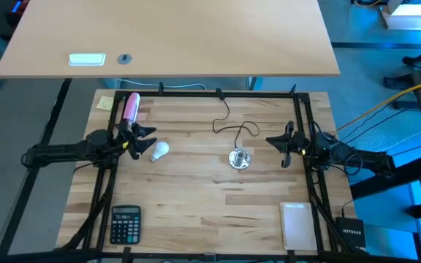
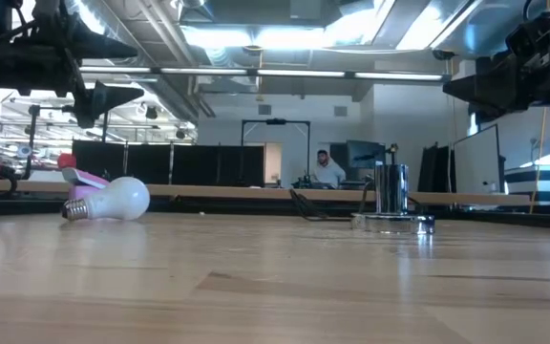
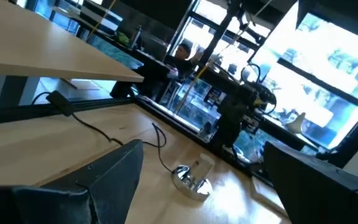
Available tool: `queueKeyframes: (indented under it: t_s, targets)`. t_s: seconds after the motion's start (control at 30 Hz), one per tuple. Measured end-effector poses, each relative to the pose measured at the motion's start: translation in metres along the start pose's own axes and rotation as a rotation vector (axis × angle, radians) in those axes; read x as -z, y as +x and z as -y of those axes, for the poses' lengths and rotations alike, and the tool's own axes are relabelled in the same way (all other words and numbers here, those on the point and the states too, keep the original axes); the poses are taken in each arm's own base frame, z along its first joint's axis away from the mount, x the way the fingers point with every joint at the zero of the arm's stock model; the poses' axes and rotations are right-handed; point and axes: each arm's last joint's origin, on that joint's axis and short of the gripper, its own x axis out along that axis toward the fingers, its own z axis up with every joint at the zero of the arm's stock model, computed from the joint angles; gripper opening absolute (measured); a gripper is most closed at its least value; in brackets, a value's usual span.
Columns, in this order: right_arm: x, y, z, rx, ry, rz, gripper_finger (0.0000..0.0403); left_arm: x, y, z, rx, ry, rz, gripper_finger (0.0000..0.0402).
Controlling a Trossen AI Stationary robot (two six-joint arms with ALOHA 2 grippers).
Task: Screw lightbulb
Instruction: Insert the lightbulb into the lamp
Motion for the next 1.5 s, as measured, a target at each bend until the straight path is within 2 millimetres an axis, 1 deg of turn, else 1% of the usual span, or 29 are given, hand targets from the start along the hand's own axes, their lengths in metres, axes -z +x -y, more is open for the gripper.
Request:
queueKeyframes:
  t_s: [0.13,0.27,0.33,0.43,0.5,0.57,0.63,0.7,0.8,0.9,1.03,1.1,1.23,1.37,1.5]
  targets:
    - [0.000,0.000,-0.001,-0.023,0.113,0.001,0.0014,0.001,0.000,-0.001,-0.007,0.065,-0.013,0.0324]
    - [0.000,0.000,-0.001,-0.024,0.240,-0.001,0.0014,0.002,0.000,-0.001,-0.009,-0.030,-0.017,0.0324]
    - [0.000,0.000,-0.001,-0.024,0.299,-0.002,0.0014,0.003,0.000,-0.002,-0.032,-0.018,-0.025,0.0324]
    - [-0.001,0.000,-0.001,-0.024,0.334,0.002,0.0014,0.004,0.000,-0.003,-0.058,-0.019,-0.026,0.0324]
    - [-0.001,0.000,-0.001,-0.024,0.335,0.007,0.0014,0.002,0.000,-0.002,-0.033,0.044,-0.020,0.0324]
    - [-0.001,0.000,0.000,0.004,0.335,0.013,0.0014,-0.003,0.000,0.001,-0.022,0.069,-0.005,0.0324]
    - [-0.002,0.000,0.001,0.035,0.337,0.021,0.0014,-0.017,0.000,0.008,-0.009,0.074,0.021,0.0324]
    - [-0.002,0.000,0.002,0.061,0.335,0.025,0.0014,-0.032,0.000,0.016,-0.012,0.096,0.008,0.0324]
    - [-0.002,0.000,0.004,0.127,0.316,0.035,0.0014,-0.049,0.005,0.026,-0.054,0.126,-0.088,0.0324]
    - [-0.002,-0.001,0.005,0.177,0.307,0.045,0.0014,-0.065,0.014,0.037,-0.109,0.136,-0.203,0.0324]
    - [-0.002,-0.001,0.005,0.183,0.305,0.046,0.0014,-0.075,0.031,0.047,-0.227,0.127,-0.419,0.0324]
    - [-0.002,-0.001,0.005,0.183,0.293,0.044,0.0014,-0.077,0.040,0.050,-0.293,0.119,-0.525,0.0324]
    - [-0.002,-0.001,0.005,0.183,0.284,0.043,0.0014,-0.069,0.053,0.051,-0.430,0.045,-0.752,0.0324]
    - [-0.002,-0.001,0.005,0.180,0.284,0.042,0.0014,-0.050,0.058,0.046,-0.510,-0.027,-0.962,0.0324]
    - [-0.002,0.000,0.005,0.156,0.284,0.036,0.0014,-0.034,0.065,0.039,-0.609,-0.014,-1.087,0.0324]
